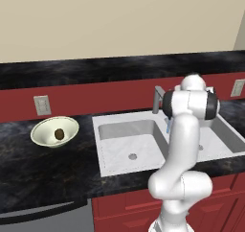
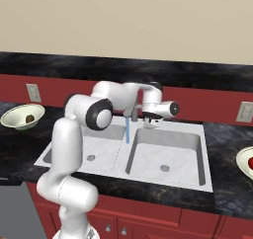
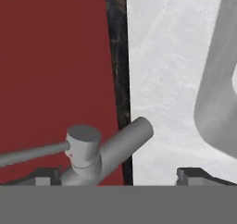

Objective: Pick the tomatos from the sink and place them in one bowl. Place the kiwi in the other bowl. Then turn off the sink faucet.

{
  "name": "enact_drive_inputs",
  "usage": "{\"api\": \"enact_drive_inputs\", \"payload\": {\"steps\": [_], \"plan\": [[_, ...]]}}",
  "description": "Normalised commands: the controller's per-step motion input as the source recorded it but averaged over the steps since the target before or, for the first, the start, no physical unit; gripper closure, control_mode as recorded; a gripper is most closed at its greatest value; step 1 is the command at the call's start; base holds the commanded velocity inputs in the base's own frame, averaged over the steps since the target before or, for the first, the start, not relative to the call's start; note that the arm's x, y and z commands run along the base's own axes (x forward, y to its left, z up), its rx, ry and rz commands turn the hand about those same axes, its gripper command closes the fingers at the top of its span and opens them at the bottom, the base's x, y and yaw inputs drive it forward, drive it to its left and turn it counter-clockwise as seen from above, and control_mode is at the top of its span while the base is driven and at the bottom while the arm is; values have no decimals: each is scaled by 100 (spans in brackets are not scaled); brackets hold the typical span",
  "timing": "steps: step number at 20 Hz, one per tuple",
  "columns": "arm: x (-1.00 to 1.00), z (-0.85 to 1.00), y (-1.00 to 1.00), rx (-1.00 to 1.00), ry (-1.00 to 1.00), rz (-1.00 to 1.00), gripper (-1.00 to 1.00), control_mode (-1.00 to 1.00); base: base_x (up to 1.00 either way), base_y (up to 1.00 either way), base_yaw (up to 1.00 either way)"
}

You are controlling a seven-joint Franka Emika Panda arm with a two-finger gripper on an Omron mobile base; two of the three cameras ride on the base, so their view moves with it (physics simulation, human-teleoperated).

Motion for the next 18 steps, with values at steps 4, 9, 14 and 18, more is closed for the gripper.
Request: {"api": "enact_drive_inputs", "payload": {"steps": [4, 9, 14, 18], "plan": [[48, -23, -10, 0, 3, 0, -100, -100, 0, 0, 0], [46, -19, -3, 0, 1, 0, -100, -100, 0, 0, 0], [37, -17, 0, 0, 0, 0, -100, -100, 0, 0, 0], [35, -20, 15, 0, 0, 0, -100, -100, 0, 0, 0]]}}
